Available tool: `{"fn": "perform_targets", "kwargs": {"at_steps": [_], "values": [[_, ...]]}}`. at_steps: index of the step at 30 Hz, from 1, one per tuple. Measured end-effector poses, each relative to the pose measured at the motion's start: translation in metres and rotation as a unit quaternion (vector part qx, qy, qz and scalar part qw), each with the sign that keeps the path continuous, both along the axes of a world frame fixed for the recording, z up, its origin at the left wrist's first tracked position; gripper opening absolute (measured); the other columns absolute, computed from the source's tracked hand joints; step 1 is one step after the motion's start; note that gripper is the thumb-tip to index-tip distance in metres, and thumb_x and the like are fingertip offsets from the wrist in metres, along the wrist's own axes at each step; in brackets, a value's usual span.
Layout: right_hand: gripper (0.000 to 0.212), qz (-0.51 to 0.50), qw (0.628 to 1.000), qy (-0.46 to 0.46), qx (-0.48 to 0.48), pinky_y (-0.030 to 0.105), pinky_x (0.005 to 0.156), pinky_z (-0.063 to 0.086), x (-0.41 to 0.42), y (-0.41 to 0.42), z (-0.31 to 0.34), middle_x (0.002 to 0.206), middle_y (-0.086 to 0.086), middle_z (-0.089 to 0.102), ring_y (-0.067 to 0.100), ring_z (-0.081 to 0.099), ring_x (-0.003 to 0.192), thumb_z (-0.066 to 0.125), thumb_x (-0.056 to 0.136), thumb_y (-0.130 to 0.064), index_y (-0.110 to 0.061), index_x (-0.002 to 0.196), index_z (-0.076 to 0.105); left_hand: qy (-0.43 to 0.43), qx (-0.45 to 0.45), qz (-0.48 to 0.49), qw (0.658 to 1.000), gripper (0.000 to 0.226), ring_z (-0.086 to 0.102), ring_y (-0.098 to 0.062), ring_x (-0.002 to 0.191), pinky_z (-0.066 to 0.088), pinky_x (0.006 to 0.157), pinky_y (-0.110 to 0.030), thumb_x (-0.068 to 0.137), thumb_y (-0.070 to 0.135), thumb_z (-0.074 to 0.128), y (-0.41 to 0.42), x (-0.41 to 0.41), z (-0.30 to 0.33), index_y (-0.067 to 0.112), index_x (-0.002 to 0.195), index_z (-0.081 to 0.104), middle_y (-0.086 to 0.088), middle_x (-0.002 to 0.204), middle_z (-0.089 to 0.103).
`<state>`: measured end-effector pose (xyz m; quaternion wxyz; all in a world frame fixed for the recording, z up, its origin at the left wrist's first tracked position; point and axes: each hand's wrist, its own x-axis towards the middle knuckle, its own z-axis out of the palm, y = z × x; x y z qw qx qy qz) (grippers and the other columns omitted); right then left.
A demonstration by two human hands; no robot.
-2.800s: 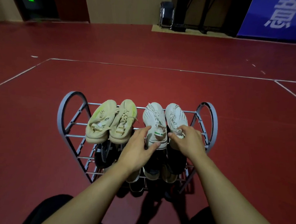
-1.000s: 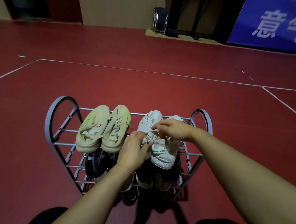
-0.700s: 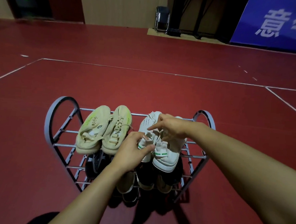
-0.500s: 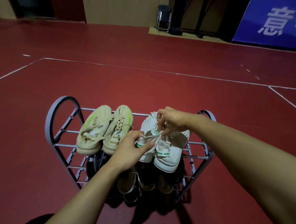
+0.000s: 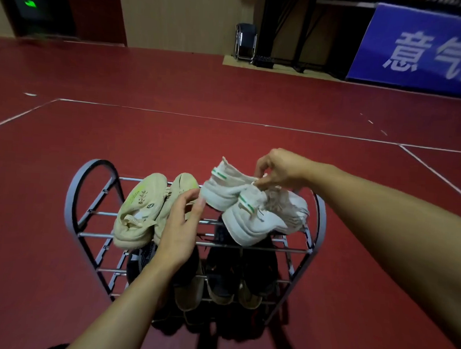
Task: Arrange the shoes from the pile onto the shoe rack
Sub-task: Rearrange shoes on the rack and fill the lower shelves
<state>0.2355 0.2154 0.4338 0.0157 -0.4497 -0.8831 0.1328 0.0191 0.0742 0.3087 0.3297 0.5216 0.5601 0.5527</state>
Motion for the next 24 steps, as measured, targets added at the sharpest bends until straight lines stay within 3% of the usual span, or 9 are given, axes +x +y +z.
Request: {"fn": "perform_targets", "kwargs": {"at_steps": [2, 8, 14, 19, 24], "values": [[0.019, -0.022, 1.0, 0.007, 0.02, 0.024, 0.047, 0.045, 0.001, -0.003, 0.012, 0.066, -0.006, 0.07, 0.003, 0.059, 0.052, 0.077, 0.08, -0.041, -0.023, 0.074, 0.074, -0.013, -0.007, 0.003, 1.0, 0.047, 0.044, 0.001, 0.131, 0.033, 0.109, -0.025, 0.1, 0.051, 0.043, -0.001, -0.002, 0.001, 0.032, 0.143, 0.046, 0.018, 0.142, 0.048], [0.041, -0.064, 0.996, 0.009, 0.069, 0.03, 0.052, 0.032, 0.002, -0.003, 0.012, 0.059, 0.003, 0.056, 0.015, 0.044, 0.053, 0.076, 0.077, -0.05, -0.012, 0.069, 0.064, -0.002, -0.015, 0.003, 1.0, 0.044, 0.044, 0.0, 0.134, 0.034, 0.115, -0.032, 0.102, 0.053, 0.039, -0.003, -0.007, -0.002, 0.036, 0.142, 0.048, 0.017, 0.144, 0.05], [0.047, -0.133, 0.989, -0.009, 0.071, 0.03, 0.051, 0.028, 0.001, -0.001, -0.019, 0.056, 0.005, 0.046, 0.019, 0.039, 0.052, 0.07, 0.086, -0.042, -0.013, 0.057, 0.048, 0.065, -0.024, -0.008, 0.998, 0.045, 0.043, 0.003, 0.124, 0.029, 0.103, -0.019, 0.102, 0.047, 0.04, -0.002, -0.003, -0.001, 0.026, 0.141, 0.051, 0.015, 0.136, 0.05], [0.049, -0.202, 0.978, 0.007, 0.044, 0.029, 0.046, 0.025, 0.0, 0.009, -0.058, 0.052, 0.005, 0.04, 0.024, 0.041, 0.05, 0.067, 0.088, -0.032, -0.014, 0.053, 0.038, 0.169, -0.059, -0.018, 0.984, 0.05, 0.045, -0.004, 0.122, 0.031, 0.101, -0.024, 0.101, 0.055, 0.034, 0.005, -0.008, -0.013, 0.025, 0.133, 0.057, 0.01, 0.13, 0.053], [0.029, -0.28, 0.959, 0.033, 0.027, 0.028, 0.046, 0.026, 0.002, 0.016, -0.098, 0.068, 0.005, 0.05, 0.021, 0.048, 0.058, 0.063, 0.091, -0.031, -0.008, 0.082, 0.047, 0.33, -0.053, 0.013, 0.942, 0.049, 0.042, -0.014, 0.123, 0.035, 0.109, -0.038, 0.097, 0.064, 0.035, 0.008, -0.015, -0.022, 0.033, 0.125, 0.06, 0.013, 0.127, 0.052]]}}
